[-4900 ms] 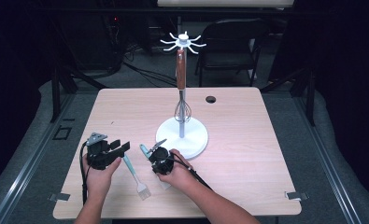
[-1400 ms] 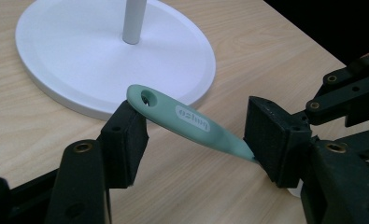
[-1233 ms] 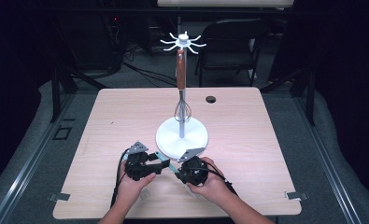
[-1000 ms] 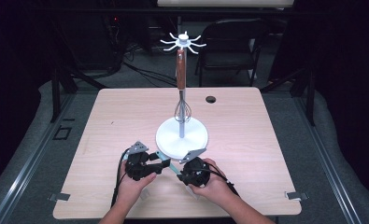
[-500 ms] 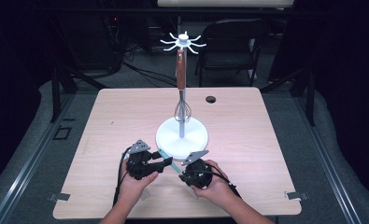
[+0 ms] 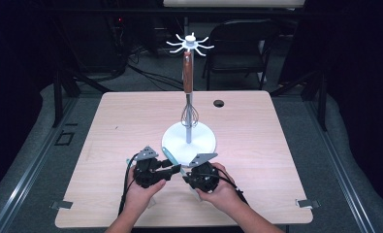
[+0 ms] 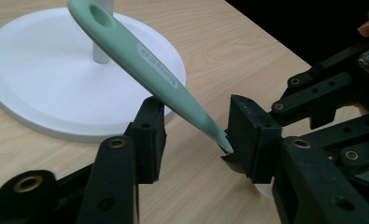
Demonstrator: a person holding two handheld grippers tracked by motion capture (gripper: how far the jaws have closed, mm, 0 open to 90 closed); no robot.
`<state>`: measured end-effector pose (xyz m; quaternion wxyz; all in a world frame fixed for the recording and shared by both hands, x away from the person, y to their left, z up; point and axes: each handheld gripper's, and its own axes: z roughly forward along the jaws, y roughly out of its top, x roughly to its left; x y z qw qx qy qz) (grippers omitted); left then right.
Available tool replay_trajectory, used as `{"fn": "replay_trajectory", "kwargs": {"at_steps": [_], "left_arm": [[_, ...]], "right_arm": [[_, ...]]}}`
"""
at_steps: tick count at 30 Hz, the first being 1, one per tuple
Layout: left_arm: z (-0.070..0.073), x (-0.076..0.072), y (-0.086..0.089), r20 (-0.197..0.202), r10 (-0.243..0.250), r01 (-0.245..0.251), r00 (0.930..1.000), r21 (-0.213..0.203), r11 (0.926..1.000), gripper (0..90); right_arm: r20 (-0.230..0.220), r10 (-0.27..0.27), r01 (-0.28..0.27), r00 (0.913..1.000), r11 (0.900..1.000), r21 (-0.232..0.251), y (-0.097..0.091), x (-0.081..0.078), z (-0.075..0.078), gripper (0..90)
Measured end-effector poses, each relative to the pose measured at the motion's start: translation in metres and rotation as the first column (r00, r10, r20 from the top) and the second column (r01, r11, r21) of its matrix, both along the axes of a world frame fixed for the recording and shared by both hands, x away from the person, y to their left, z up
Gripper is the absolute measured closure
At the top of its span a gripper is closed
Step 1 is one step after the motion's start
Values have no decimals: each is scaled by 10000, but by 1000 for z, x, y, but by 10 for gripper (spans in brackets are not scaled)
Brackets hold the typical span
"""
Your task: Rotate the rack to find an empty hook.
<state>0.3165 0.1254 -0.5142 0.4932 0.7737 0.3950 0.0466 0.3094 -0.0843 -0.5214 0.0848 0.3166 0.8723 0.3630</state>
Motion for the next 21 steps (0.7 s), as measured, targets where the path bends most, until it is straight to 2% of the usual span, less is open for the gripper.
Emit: {"fn": "replay_trajectory", "kwargs": {"at_steps": [9, 11, 17, 21], "left_arm": [[18, -4, 3, 421, 51, -44, 9991, -158, 9999, 687], [23, -6, 3, 623, 22, -15, 9981, -124, 9999, 707], [25, -8, 0, 762, -90, 93, 9971, -42, 9999, 770], [21, -7, -4, 639, -222, 215, 9977, 113, 9997, 792]], "right_arm": [[496, -73, 49, 9987, 9988, 481, 7, 2, 15, 813], [661, -56, 19, 9978, 9984, 559, 8, 3, 20, 813], [792, -100, 46, 9968, 9977, 683, 11, 2, 22, 813], [838, -91, 45, 9964, 9985, 538, 12, 2, 20, 813]]}}
